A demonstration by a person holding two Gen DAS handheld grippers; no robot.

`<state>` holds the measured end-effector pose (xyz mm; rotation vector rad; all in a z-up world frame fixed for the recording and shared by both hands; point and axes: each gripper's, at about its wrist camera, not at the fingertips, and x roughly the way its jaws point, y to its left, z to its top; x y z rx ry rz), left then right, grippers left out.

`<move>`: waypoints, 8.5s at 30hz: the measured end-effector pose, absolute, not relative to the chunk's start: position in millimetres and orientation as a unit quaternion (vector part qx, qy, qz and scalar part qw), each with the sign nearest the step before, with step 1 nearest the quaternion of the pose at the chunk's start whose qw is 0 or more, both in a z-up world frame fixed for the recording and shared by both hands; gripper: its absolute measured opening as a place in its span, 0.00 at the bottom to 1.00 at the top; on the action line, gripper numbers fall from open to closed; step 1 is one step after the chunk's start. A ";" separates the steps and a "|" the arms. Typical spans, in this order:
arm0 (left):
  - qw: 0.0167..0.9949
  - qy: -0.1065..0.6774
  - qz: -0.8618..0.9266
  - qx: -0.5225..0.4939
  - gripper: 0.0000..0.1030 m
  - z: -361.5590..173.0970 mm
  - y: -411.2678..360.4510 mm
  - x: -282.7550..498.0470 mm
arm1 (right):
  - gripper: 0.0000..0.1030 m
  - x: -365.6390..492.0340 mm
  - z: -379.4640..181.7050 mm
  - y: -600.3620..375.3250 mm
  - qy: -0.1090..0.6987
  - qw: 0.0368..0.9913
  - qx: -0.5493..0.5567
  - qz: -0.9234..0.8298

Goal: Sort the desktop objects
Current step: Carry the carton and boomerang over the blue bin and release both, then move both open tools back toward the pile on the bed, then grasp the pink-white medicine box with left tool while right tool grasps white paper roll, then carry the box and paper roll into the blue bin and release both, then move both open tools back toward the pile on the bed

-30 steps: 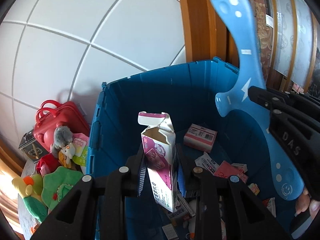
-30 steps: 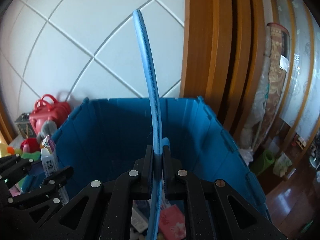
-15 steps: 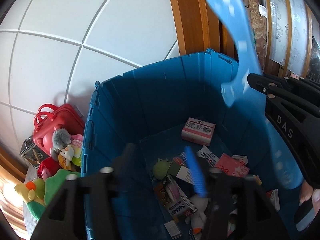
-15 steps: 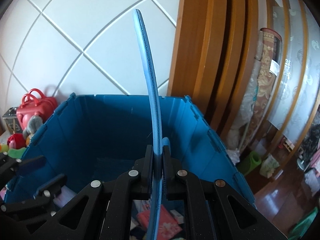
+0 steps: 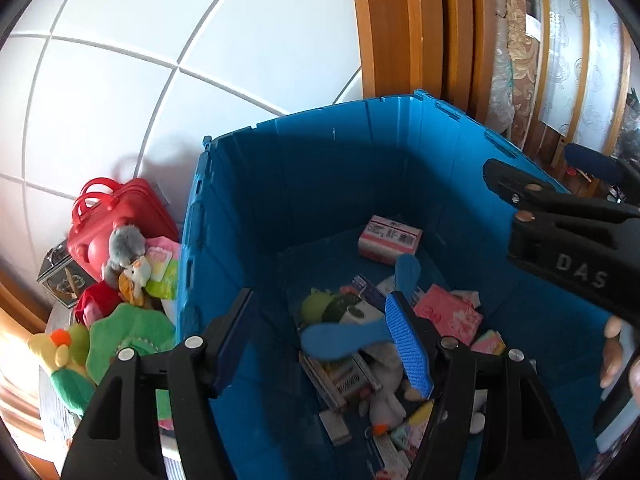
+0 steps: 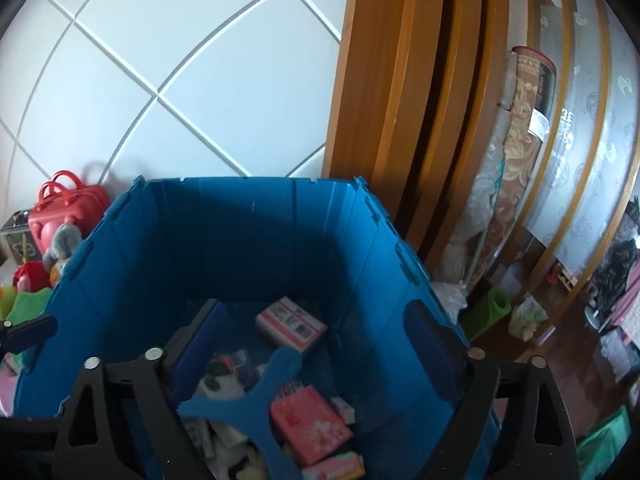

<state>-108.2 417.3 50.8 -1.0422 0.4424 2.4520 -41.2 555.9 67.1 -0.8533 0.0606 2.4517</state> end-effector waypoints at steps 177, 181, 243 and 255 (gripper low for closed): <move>0.193 0.095 0.945 -0.247 0.27 51.7 174.7 10.3 | 0.44 42.5 68.3 296.7 -0.011 0.118 -0.262 0.958; 0.220 0.108 0.942 -0.227 0.27 65.6 229.7 20.6 | 0.44 66.4 75.2 351.3 0.004 0.164 -0.257 0.952; 0.232 0.192 0.817 -0.492 0.55 -1.1 470.5 -35.5 | 0.75 27.6 -16.8 573.4 -0.117 0.111 -0.554 0.817; 0.247 0.143 0.855 -0.433 0.55 34.0 427.2 -10.8 | 1.00 60.7 22.4 546.0 -0.110 0.136 -0.477 0.861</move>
